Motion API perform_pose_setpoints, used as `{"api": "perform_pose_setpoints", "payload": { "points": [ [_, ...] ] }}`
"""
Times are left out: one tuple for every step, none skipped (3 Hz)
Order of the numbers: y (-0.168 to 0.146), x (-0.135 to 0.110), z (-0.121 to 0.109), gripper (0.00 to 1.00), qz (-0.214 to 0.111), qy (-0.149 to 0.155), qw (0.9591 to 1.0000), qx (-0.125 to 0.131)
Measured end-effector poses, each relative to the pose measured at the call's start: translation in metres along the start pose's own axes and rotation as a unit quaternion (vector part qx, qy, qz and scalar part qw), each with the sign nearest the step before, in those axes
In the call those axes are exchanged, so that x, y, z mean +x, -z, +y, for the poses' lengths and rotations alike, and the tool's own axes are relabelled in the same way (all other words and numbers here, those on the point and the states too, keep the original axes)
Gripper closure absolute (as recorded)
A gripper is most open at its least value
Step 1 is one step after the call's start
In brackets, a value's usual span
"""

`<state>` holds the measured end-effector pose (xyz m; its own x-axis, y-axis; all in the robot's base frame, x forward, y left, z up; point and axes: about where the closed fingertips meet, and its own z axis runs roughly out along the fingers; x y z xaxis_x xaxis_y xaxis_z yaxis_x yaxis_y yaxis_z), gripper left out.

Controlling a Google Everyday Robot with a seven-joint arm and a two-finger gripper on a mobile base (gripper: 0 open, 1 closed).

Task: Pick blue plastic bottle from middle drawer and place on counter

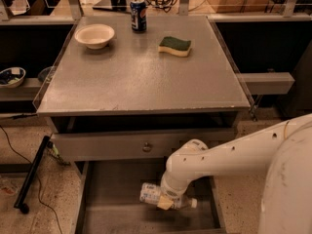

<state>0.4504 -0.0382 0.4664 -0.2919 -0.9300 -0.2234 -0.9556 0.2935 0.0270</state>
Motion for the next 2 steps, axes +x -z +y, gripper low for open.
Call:
{"api": "perform_pose_setpoints", "payload": {
  "points": [
    [0.025, 0.004, 0.005, 1.00, 0.010, 0.003, 0.9999, 0.007],
    [0.059, 0.015, 0.009, 1.00, 0.020, -0.001, 0.9993, 0.030]
  ]
}}
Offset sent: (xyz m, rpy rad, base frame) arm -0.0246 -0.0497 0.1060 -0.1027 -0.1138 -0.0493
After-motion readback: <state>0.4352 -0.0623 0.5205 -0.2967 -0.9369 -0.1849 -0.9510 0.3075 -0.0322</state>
